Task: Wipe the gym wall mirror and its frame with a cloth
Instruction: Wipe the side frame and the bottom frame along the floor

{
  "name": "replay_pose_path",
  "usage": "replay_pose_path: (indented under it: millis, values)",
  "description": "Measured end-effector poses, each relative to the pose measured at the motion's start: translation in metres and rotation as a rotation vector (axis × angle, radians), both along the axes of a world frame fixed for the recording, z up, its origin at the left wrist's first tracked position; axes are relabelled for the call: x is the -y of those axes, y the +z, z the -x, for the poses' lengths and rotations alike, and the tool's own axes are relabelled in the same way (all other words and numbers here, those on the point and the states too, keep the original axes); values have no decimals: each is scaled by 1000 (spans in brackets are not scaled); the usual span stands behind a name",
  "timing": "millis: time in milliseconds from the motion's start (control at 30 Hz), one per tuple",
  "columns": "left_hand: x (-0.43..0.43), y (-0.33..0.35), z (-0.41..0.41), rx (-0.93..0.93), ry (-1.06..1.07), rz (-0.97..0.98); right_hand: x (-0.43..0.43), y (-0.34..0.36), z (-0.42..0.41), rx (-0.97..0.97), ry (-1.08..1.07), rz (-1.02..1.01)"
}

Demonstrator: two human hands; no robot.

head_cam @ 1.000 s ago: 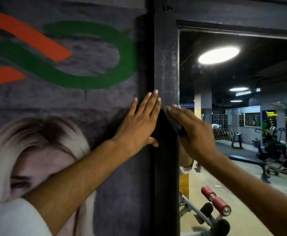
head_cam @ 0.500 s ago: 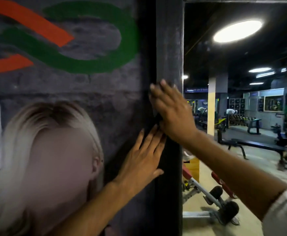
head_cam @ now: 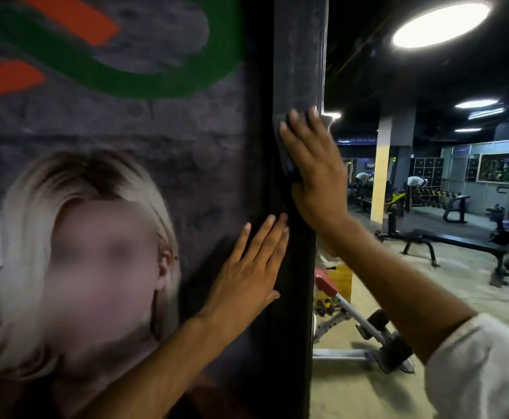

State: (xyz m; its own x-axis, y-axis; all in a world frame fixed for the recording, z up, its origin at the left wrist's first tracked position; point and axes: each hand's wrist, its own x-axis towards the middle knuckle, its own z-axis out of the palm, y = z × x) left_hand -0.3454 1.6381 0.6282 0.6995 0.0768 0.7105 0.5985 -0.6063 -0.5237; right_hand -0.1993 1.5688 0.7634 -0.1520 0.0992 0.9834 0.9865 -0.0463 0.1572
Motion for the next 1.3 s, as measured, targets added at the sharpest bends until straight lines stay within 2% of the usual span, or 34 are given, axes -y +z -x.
replay_pose_path:
  millis: [200, 300, 467, 567, 667, 833, 933, 1000, 1167, 1233, 1300]
  values:
    - [-3, -12, -3, 5, -20, 15, 24, -147, -4, -25, 133, 215]
    - [-2, -19, -4, 39, -48, 5, 41, -137, -5, -7, 173, 236]
    - [-1, -18, -3, 52, -48, 8, 42, -16, 6, 16, 101, -42]
    - [-1, -28, -1, 30, -40, 3, 18, 16, 8, 74, -6, 39]
    - [-3, -50, 1, -9, -56, 28, 0, -21, 7, 136, -73, 117]
    - [-4, -90, 2, -38, -103, 103, 13, -133, 4, 194, -47, 239]
    - [-2, -100, 4, -44, -132, 113, 33, -153, 6, 264, -70, 361]
    - [-1, -98, 6, -47, -127, 118, 44, -129, 10, 218, -36, 352]
    - [-3, -97, 7, -82, -115, 124, 43, -62, 4, -57, 70, 70]
    - [-1, -97, 8, -85, -123, 142, 33, -76, 2, -205, 130, 65]
    - [-1, -98, 10, -85, -137, 159, 25, -117, 6, -275, 151, 82]
